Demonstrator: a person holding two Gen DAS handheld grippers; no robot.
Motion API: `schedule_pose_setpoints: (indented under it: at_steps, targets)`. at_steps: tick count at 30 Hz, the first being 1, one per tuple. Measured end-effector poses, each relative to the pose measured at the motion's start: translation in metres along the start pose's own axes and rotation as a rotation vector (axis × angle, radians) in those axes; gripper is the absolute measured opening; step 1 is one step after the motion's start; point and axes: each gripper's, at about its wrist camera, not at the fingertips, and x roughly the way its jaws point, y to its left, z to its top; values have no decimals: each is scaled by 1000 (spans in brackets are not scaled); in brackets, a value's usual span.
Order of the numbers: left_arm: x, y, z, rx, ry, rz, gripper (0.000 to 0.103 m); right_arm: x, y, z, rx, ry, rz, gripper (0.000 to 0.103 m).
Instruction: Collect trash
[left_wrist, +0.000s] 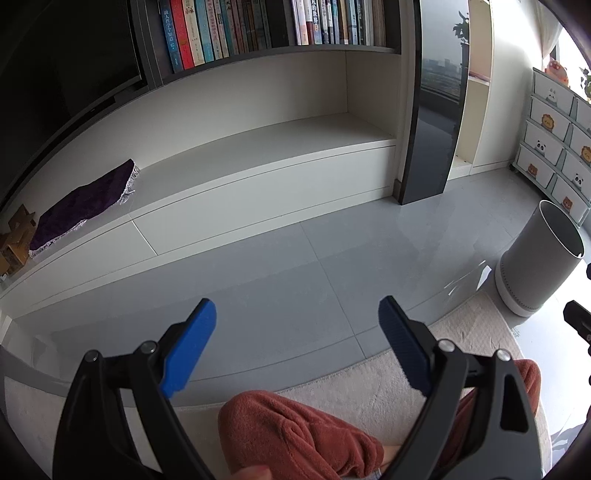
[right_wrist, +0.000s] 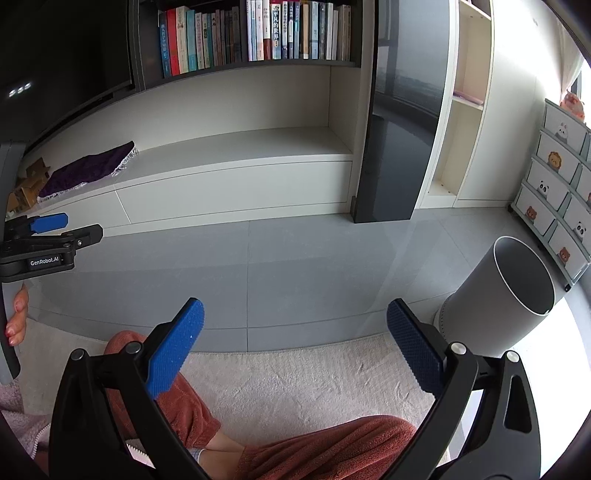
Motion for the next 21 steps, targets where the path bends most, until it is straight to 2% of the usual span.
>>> schedule_pose_setpoints:
  at_steps: [11,21]
  targets:
    - [-11,7,4,-15,-40,17,89,-10,5,6,-25,-56,-35,96]
    - [-24,6,10,-5,-87,15,89,-13,4,9,-13,-81,-21,96]
